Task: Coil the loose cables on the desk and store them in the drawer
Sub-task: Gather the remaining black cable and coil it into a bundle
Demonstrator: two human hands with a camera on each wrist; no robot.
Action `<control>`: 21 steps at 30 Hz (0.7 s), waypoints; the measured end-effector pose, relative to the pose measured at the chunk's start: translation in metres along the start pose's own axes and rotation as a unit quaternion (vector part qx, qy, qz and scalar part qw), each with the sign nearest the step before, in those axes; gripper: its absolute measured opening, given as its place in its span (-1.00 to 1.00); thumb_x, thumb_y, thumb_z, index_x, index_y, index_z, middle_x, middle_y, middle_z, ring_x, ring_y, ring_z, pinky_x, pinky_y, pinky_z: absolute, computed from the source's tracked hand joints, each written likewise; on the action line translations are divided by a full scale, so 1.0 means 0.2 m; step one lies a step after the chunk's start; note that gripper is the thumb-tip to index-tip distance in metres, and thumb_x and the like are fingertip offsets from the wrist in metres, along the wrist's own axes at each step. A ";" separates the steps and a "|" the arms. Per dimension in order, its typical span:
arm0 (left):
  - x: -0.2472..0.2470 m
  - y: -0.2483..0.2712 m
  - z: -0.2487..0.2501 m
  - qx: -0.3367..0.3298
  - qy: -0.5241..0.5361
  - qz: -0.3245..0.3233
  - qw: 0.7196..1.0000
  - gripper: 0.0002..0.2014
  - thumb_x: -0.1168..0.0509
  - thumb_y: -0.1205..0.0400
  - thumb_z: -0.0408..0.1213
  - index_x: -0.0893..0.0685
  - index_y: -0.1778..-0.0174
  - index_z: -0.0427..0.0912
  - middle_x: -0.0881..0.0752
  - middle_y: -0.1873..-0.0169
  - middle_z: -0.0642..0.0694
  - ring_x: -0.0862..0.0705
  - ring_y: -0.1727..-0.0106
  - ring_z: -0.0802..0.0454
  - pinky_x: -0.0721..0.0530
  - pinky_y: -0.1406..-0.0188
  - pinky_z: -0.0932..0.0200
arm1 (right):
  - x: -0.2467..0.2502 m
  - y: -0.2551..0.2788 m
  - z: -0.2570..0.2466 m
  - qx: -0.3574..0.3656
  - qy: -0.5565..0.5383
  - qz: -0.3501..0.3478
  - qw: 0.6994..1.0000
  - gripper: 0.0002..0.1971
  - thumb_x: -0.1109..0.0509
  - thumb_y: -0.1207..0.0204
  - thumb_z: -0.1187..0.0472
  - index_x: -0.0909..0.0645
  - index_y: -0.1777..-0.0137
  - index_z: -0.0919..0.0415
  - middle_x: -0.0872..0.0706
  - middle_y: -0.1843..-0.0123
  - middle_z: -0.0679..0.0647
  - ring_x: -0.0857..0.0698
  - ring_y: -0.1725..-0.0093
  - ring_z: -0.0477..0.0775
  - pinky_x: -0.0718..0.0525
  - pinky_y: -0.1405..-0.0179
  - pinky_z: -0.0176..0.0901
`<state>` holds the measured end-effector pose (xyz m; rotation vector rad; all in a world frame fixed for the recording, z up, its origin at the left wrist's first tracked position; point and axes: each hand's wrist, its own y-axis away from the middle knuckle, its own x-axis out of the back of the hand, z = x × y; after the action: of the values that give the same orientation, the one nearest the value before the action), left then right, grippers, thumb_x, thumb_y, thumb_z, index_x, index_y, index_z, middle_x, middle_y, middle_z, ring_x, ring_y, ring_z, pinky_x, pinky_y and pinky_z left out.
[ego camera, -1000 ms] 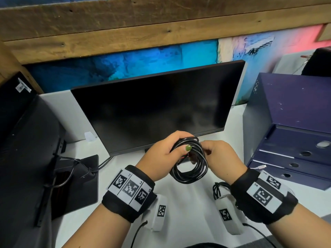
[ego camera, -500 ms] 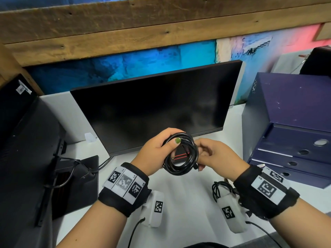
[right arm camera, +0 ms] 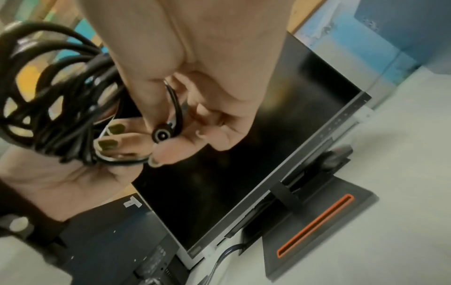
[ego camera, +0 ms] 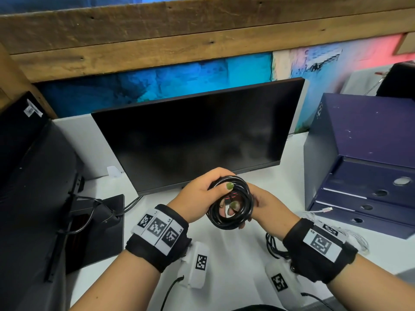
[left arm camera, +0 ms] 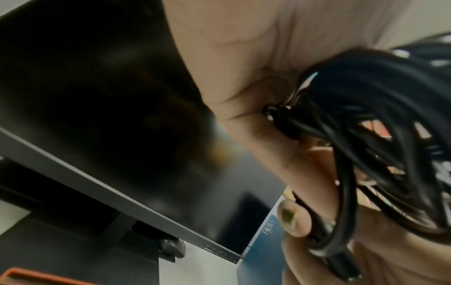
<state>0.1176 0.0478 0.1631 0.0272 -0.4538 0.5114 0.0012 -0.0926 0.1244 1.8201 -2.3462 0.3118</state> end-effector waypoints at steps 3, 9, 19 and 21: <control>-0.01 0.00 -0.01 -0.002 -0.032 -0.014 0.999 -0.84 -0.23 -0.70 -0.30 -0.65 -0.14 -0.01 -0.72 0.06 0.17 -0.67 -0.04 0.21 -0.61 -0.17 0.22 | 0.01 -0.01 0.01 -0.007 0.026 0.006 1.000 -0.74 -0.44 -0.46 0.43 -0.76 0.12 0.01 -0.79 0.20 0.10 -0.70 0.23 -0.03 -0.65 0.17 -0.21; -0.01 0.01 0.00 -0.001 -0.023 -0.011 1.000 -0.83 -0.23 -0.70 -0.27 -0.65 -0.14 0.03 -0.74 0.05 0.08 -0.74 0.03 -0.04 -0.66 -0.06 0.24 | 0.03 -0.03 0.01 -0.014 0.062 0.044 0.997 -0.69 -0.36 -0.48 0.47 -0.81 0.16 0.03 -0.80 0.24 0.17 -0.67 0.22 0.23 -0.70 0.11 0.03; -0.03 0.02 0.01 0.002 -0.126 -0.043 0.991 -0.84 -0.24 -0.68 -0.21 -0.59 -0.10 0.15 -0.74 0.25 0.15 -0.71 0.30 0.19 -0.70 0.08 0.08 | 0.10 -0.01 -0.01 -0.081 -0.330 -0.126 0.932 -0.44 -0.09 -0.18 0.42 -0.71 -0.16 0.41 -0.76 -0.10 0.34 -0.76 -0.07 0.19 -0.70 0.00 -0.16; -0.04 0.01 0.00 -0.005 -0.181 -0.028 0.983 -0.82 -0.22 -0.68 -0.17 -0.56 -0.13 0.22 -0.72 0.18 0.21 -0.65 0.24 0.34 -0.67 0.03 0.09 | 0.11 -0.01 -0.01 -0.082 -0.349 -0.117 0.926 -0.47 -0.05 -0.33 0.41 -0.64 -0.26 0.46 -0.70 -0.22 0.39 -0.72 -0.18 0.26 -0.69 -0.08 -0.11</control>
<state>0.1103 0.0461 0.1588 0.1239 -0.8088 0.4483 -0.0025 -0.1129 0.1312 2.3648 -2.3827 -0.6537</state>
